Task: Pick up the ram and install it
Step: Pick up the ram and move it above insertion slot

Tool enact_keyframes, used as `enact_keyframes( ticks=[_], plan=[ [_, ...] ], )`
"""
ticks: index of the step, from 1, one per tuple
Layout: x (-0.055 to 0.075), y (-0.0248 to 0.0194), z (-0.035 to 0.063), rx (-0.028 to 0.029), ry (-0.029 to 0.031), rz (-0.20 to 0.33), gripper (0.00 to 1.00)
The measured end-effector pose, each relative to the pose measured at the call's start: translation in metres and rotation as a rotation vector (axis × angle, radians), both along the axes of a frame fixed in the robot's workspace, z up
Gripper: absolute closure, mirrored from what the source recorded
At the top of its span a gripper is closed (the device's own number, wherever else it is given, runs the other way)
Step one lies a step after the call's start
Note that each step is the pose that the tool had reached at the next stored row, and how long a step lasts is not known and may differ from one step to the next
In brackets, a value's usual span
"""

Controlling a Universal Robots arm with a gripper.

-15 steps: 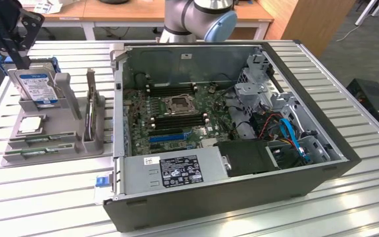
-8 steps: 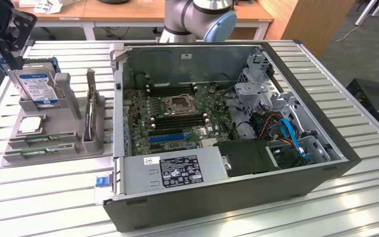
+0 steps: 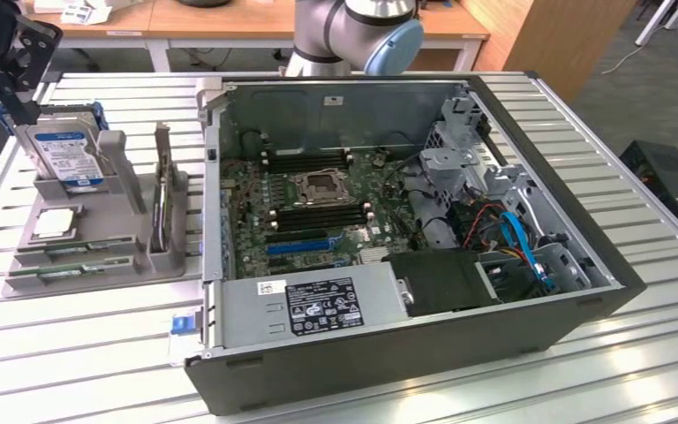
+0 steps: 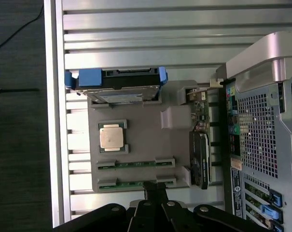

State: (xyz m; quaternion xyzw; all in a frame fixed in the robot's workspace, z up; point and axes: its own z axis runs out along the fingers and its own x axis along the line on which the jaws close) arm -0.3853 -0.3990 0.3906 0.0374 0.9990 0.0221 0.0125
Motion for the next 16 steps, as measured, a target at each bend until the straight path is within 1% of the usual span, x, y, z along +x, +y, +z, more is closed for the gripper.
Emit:
enact_keyframes(
  ticks=[8,10,12,16],
  plan=[
    [0.0,0.0,0.0,0.0,0.0,0.0,0.89],
    [0.0,0.0,0.0,0.0,0.0,0.008,0.89],
    [-0.0001,0.0,0.0,0.0,0.0001,0.028,0.89],
    [-0.0001,0.0,0.0,0.0001,-0.0001,0.087,0.89]
  ],
)
